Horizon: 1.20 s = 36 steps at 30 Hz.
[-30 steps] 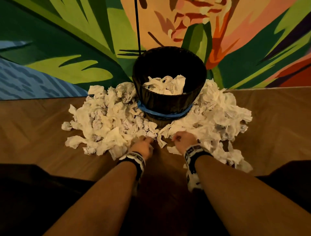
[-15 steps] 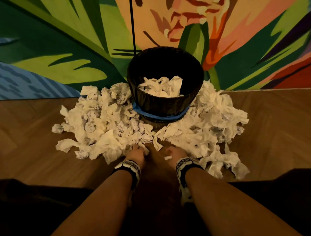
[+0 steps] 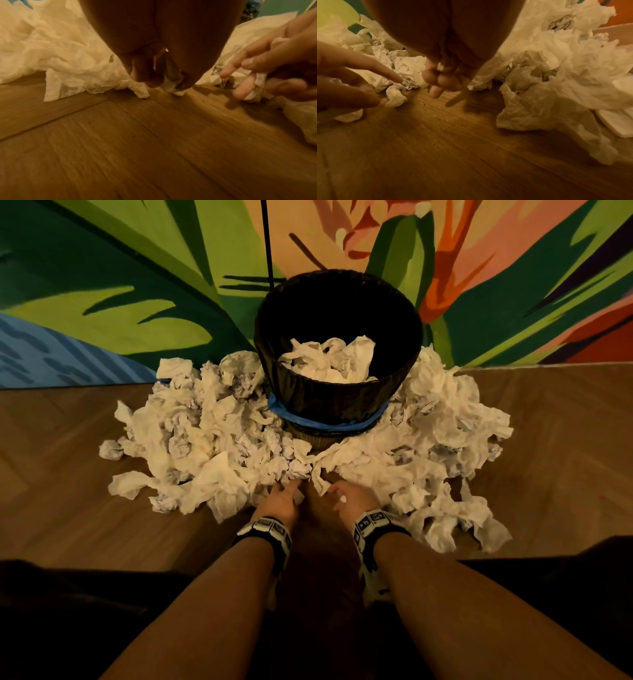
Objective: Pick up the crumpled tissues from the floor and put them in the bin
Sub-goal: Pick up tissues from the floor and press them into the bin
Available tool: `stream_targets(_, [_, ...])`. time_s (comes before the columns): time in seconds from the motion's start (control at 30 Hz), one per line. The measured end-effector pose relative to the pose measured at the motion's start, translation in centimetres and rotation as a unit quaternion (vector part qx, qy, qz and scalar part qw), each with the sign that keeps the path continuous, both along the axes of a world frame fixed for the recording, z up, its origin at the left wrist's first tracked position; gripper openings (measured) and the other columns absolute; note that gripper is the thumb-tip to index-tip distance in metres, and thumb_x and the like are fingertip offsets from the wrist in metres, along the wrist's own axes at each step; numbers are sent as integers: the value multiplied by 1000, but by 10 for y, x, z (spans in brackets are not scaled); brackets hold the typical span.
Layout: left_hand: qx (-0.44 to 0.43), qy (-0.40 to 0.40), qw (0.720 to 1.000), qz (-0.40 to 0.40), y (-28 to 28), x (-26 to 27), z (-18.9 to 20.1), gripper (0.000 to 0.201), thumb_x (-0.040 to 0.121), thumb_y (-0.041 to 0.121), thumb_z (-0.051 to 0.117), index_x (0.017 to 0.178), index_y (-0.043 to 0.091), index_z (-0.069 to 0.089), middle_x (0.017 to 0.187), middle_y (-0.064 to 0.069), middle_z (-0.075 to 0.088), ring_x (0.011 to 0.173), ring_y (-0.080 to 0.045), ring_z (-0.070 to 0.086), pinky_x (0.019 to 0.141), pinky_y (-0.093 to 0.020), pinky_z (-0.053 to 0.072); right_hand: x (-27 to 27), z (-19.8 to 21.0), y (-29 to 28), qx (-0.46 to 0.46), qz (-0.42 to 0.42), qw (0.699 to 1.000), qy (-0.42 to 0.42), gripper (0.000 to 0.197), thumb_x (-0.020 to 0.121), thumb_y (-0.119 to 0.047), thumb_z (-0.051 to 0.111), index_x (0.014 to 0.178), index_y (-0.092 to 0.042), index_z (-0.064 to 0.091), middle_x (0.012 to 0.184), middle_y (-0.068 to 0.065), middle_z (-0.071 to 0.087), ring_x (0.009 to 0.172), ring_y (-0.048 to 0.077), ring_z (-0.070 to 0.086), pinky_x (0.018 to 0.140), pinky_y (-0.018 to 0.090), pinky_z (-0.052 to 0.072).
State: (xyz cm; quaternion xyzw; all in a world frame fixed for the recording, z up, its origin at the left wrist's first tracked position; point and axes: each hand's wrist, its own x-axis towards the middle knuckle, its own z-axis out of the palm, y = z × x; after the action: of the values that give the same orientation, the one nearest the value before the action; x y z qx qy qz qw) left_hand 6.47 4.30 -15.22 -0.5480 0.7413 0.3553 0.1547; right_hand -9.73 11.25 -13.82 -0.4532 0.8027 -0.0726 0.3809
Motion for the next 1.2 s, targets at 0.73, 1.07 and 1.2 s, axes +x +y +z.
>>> stream_targets(0.73, [8,-48,995,-89,2,5,1,29,94,21,59,122,19,66,120,-6,65,110,-23,61,99,-36,49,18,-8,-37,43,-46,998,20,32,93,-36,61,118,-18,64,124,7,61,114,26,57,93,31,48])
stream_targets(1.07, [-30,-13,999,-38,7,10,18,25,100,23,43,119,13,54,115,-16,62,106,-33,60,94,-40,48,12,25,-31,48,-111,993,4,43,100,-31,34,103,-2,67,106,17,64,96,30,61,78,32,44])
stream_targets(1.2, [-56,76,995,36,5,15,27,22,95,15,45,113,15,57,101,-13,67,100,-31,60,92,-34,43,13,31,-27,-47,-153,987,15,43,97,-30,34,68,-5,53,73,16,53,75,28,53,68,33,39])
